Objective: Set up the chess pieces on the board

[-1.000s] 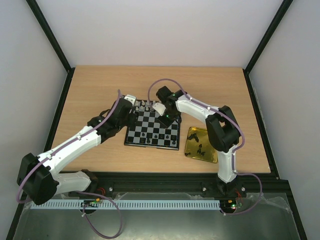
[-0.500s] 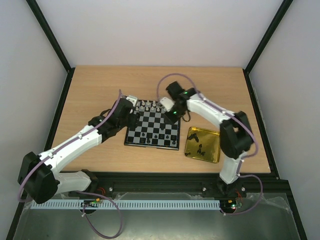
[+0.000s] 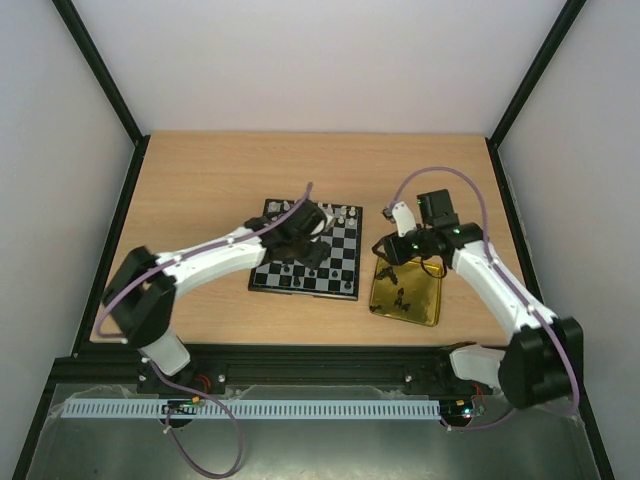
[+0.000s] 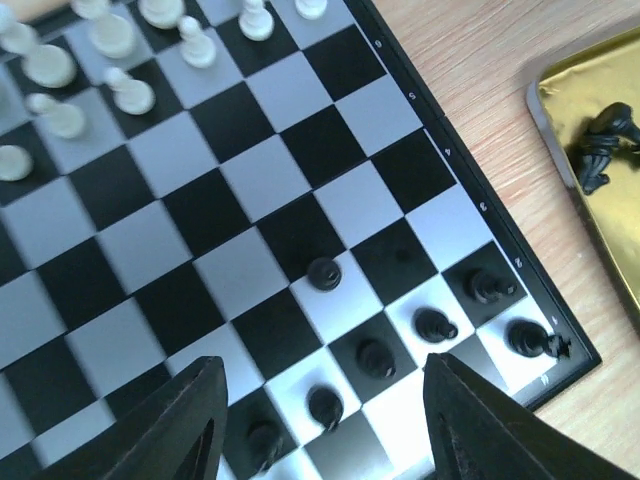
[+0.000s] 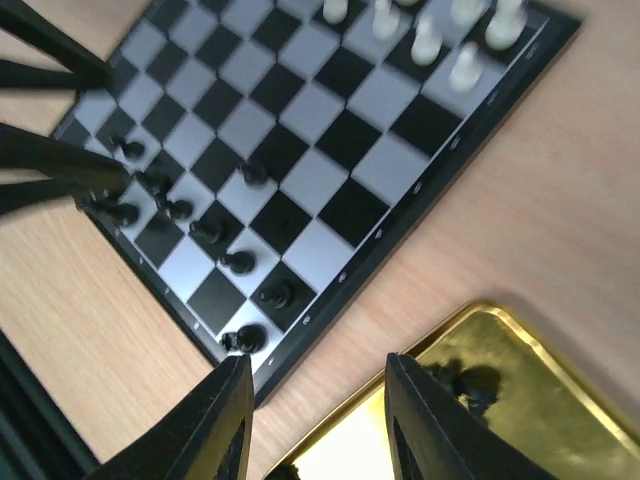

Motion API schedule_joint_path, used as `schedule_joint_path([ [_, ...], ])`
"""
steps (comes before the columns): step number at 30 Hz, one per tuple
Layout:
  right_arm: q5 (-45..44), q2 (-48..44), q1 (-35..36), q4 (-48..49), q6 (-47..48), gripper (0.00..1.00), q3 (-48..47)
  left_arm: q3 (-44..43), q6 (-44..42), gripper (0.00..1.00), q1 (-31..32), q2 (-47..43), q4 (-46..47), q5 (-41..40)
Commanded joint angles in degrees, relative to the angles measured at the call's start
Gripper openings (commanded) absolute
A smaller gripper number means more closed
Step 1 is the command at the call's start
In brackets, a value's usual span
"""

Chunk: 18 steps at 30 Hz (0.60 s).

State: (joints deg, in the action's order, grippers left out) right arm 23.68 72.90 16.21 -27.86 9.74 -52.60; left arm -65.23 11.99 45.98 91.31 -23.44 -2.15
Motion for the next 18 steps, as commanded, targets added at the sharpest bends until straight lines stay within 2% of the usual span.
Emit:
schedule_joint_path([
  [1,2.3,-7.1,-2.3,7.7,-2.0,0.39,4.5,-6.9,2.9,0.55,1.0,8.6,-4.8,0.5],
  [9,3.3,-4.8,-2.8,7.2,-1.1,0.40,4.6,-15.3,3.4,0.52,1.8,17.9,-8.5,-0.2],
  [18,3.5,-3.9,-2.8,7.0,-0.3,0.41,4.7,-18.5,2.9,0.41,2.2,23.0,-10.0,-1.9],
])
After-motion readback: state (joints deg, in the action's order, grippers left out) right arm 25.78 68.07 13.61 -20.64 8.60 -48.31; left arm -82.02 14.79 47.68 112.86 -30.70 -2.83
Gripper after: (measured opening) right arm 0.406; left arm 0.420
